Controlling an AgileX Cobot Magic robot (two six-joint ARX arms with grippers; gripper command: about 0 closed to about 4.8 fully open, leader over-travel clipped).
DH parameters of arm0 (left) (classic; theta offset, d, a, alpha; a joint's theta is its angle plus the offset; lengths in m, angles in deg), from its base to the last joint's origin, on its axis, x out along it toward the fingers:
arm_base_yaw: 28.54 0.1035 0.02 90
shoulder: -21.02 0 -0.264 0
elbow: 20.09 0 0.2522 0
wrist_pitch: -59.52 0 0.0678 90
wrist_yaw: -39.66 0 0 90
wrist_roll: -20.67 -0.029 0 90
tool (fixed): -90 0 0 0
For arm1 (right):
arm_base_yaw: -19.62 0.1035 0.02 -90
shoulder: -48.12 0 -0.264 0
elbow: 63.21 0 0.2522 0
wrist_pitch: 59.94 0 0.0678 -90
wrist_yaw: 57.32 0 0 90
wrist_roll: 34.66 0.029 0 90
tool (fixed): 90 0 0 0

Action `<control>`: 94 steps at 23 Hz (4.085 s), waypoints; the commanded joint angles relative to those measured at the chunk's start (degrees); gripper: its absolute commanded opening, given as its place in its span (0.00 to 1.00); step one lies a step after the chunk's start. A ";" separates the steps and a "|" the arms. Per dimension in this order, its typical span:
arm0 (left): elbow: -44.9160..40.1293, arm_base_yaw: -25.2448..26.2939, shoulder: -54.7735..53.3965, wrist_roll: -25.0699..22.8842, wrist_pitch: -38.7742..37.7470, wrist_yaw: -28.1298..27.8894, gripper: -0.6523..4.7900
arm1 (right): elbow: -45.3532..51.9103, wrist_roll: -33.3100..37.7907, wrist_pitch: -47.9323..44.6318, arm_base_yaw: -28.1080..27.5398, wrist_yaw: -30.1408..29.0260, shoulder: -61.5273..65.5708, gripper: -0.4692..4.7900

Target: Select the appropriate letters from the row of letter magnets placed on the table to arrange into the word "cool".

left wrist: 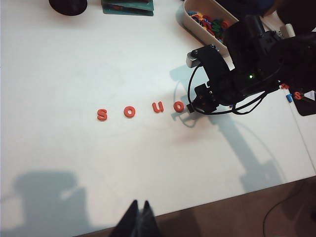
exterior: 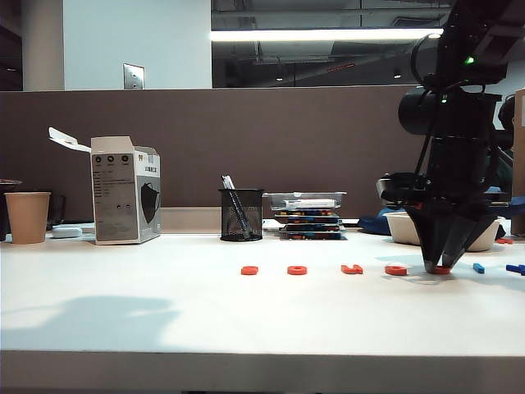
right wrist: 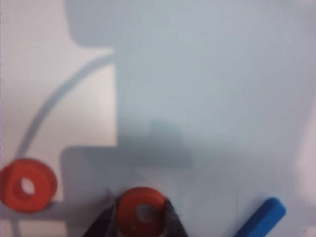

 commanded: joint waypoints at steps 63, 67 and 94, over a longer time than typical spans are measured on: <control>0.13 0.11 0.26 -0.04 -0.76 0.15 0.11 | 0.17 39.08 4.76 30.03 6.60 2.49 0.25; 0.13 0.11 0.26 -0.07 -0.79 0.15 0.11 | 0.17 39.10 5.03 29.97 6.56 2.49 0.25; 0.13 0.11 0.26 -0.07 -3.72 0.15 0.11 | -0.55 38.45 3.30 29.49 6.95 -3.61 0.60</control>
